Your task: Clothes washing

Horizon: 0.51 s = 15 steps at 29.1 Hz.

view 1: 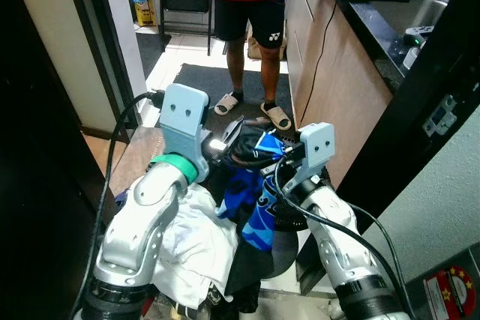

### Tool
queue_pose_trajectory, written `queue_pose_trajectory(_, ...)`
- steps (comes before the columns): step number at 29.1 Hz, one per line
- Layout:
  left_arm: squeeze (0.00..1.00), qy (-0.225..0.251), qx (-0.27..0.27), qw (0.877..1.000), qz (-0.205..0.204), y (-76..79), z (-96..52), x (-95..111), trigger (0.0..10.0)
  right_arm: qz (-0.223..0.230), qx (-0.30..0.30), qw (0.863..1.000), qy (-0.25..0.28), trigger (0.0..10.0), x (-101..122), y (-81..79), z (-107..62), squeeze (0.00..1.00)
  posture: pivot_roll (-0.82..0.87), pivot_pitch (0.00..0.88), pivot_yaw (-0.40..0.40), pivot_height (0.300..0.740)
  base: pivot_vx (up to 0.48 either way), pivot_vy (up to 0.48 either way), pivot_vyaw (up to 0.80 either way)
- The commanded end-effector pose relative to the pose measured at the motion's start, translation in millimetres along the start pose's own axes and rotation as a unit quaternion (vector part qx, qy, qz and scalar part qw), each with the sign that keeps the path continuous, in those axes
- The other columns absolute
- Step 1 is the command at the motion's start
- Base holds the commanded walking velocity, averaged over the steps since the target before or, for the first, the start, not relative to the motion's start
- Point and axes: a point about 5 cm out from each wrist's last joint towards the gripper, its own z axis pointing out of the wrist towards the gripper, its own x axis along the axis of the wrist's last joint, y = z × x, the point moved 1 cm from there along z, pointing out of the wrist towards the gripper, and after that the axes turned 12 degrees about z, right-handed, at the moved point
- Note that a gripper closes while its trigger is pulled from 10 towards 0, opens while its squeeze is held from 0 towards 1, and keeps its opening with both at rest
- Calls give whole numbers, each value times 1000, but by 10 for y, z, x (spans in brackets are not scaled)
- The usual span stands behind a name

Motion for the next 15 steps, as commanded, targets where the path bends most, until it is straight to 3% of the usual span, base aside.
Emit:
queue_pose_trajectory(1,0,5,15,1000,0,-78,-56,36,10000,-10,-68,997,32,10000,120,184,-92,0,162,31,16,740,0,0,0)
queue_pose_trajectory(3,0,13,30,999,-2,-187,-106,88,10000,-6,-130,990,59,10000,239,370,-241,0,161,31,16,740,0,0,0)
queue_pose_trajectory(7,0,24,45,999,-11,-305,-116,161,10000,-11,-131,989,66,10000,320,429,-357,0,146,22,30,740,0,0,0)
queue_pose_trajectory(11,0,72,34,997,-10,-301,7,440,10000,-13,-74,995,61,10000,365,191,-337,0,128,2,47,740,0,0,0)
queue_pose_trajectory(15,0,94,29,995,0,-280,41,564,10000,-2,-72,995,75,10000,398,76,-287,0,121,0,58,740,0,0,0)
